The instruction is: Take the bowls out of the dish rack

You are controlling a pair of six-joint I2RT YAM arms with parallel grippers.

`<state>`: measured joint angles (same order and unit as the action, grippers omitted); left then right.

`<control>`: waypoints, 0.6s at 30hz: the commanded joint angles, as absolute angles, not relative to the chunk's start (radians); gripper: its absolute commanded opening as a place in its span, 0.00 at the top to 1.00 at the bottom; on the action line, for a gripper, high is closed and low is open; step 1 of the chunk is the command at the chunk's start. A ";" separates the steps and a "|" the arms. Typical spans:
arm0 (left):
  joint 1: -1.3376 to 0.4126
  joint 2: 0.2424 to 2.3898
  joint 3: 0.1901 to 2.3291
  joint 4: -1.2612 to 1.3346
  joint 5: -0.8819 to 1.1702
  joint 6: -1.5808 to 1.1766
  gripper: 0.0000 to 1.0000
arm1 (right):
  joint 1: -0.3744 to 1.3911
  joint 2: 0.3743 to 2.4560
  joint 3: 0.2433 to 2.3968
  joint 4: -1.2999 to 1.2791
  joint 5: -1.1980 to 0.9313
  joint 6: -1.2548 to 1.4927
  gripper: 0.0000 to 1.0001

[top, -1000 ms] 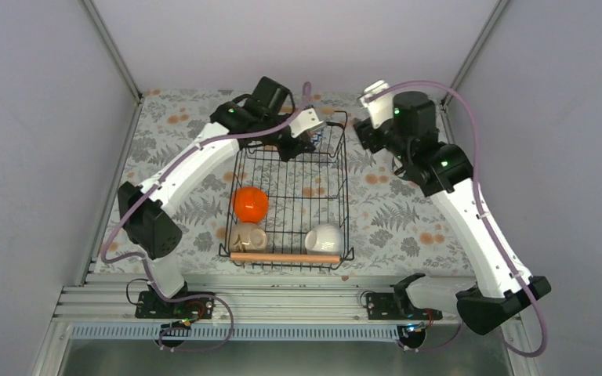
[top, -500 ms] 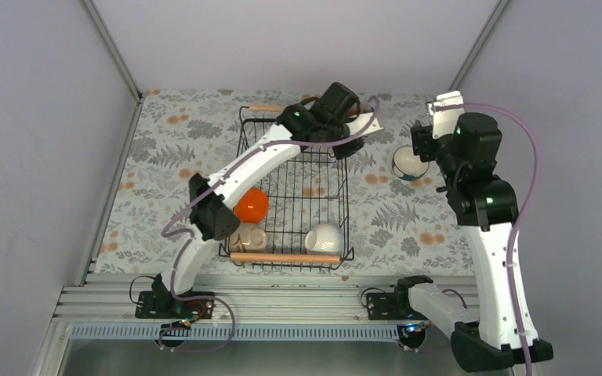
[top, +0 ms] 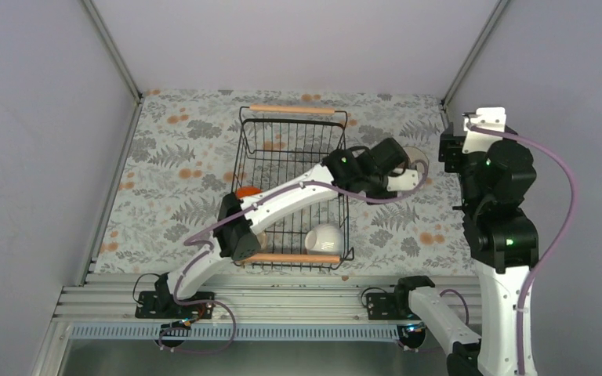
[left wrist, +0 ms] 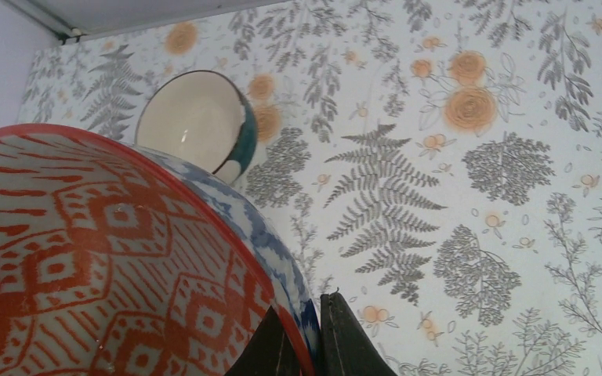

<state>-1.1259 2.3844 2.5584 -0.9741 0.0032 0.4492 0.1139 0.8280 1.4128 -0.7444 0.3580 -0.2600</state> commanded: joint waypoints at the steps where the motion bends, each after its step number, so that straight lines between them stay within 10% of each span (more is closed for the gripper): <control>1: -1.176 2.372 2.518 -0.956 -0.092 0.474 0.98 | 0.099 0.800 1.442 -0.667 0.430 -0.245 0.20; 18: -1.262 2.576 2.618 -1.061 -0.070 0.546 0.98 | 0.100 0.795 1.431 -0.627 0.349 -0.242 0.19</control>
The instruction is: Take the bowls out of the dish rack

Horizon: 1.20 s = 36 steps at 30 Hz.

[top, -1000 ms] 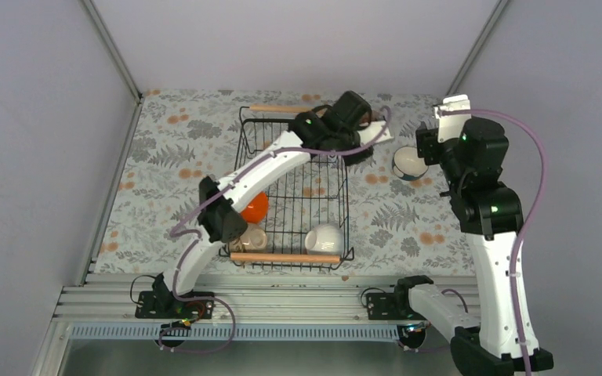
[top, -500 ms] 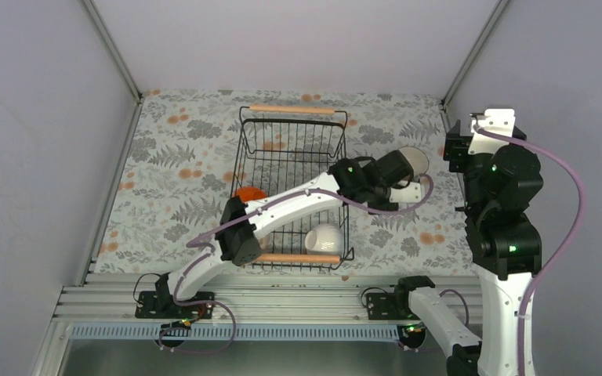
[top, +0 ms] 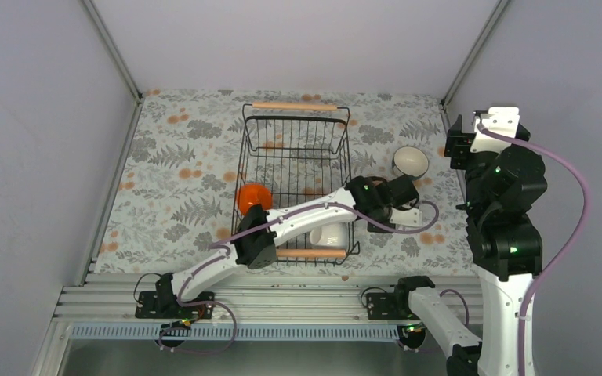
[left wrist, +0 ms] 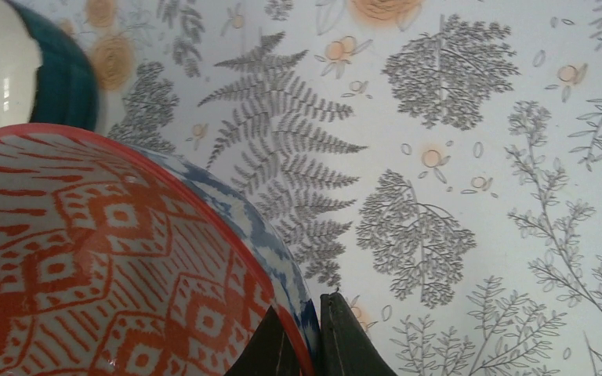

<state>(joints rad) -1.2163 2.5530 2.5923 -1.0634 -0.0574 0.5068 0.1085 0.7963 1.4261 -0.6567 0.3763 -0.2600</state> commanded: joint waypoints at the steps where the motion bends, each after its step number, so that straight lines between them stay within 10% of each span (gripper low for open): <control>1: -1.262 2.582 2.623 -1.067 -0.077 0.550 0.98 | 0.100 0.793 1.431 -0.628 0.344 -0.240 0.19; 36: -1.204 2.160 2.537 -1.058 -0.365 0.564 0.97 | 0.099 0.799 1.327 -0.623 0.276 -0.196 0.19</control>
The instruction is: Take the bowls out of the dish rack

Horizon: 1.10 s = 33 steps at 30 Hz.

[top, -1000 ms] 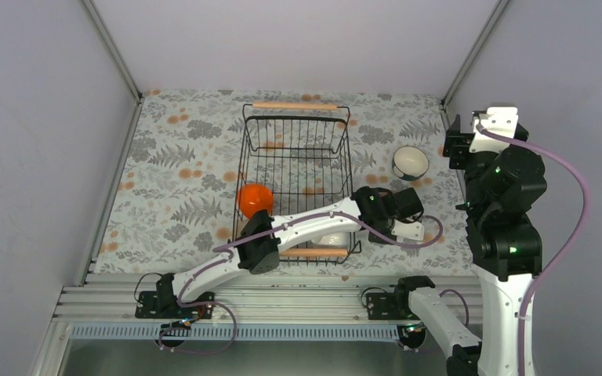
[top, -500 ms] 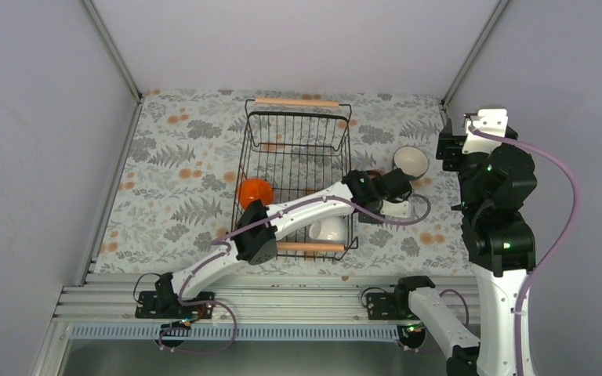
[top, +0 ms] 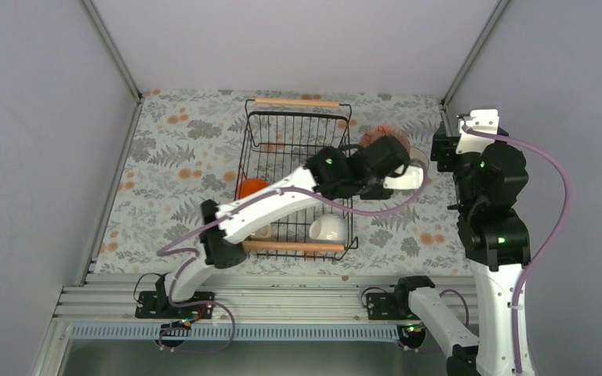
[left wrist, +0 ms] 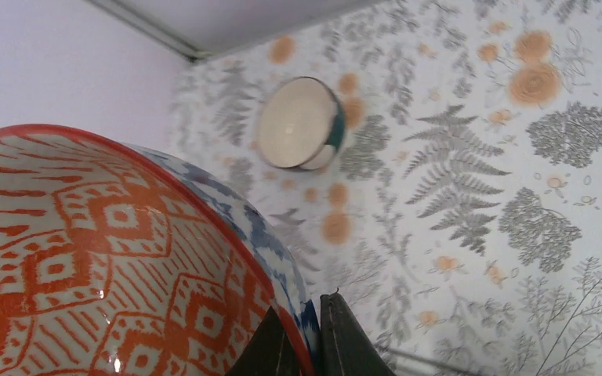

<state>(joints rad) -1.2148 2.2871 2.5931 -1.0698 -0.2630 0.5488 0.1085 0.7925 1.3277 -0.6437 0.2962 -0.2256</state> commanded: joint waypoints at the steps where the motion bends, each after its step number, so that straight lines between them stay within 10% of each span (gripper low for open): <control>1: -1.190 2.134 2.513 -1.074 -0.369 0.562 0.98 | 0.100 0.804 1.329 -0.623 0.276 -0.194 0.19; 33: -0.124 1.365 1.183 -0.704 0.113 0.745 0.98 | 0.117 1.218 1.527 -0.799 -0.156 -0.269 0.19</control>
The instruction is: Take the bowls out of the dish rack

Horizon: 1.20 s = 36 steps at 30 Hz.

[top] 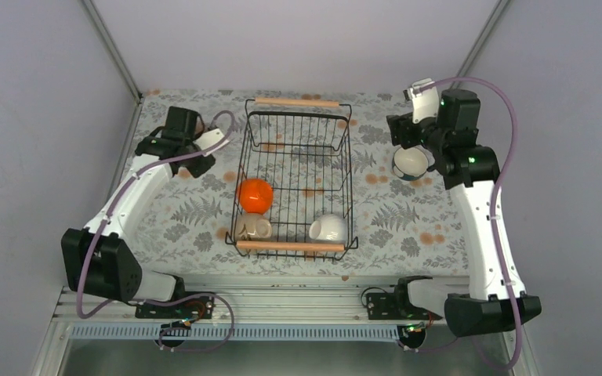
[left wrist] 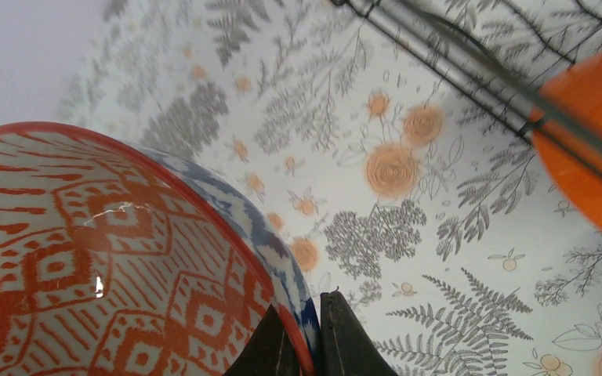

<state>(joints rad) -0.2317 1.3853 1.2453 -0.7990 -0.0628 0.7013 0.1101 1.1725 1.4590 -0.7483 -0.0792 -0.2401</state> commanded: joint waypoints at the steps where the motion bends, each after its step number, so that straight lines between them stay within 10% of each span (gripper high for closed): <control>1: -0.100 1.369 1.163 -0.699 0.141 0.749 0.97 | 0.123 1.236 1.540 -0.811 -0.158 -0.273 0.19; 31: -0.051 1.552 0.887 -0.517 0.037 0.728 0.97 | 0.505 1.512 1.722 -0.980 -0.041 -0.333 0.17; 36: -0.051 1.547 0.890 -0.530 0.034 0.727 0.84 | 0.550 1.556 1.711 -0.996 -0.049 -0.345 0.17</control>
<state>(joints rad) -0.0559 1.5494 0.8860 -0.5526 0.0322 0.7391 0.5098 1.5177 1.7218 -0.9676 -0.0479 -0.3244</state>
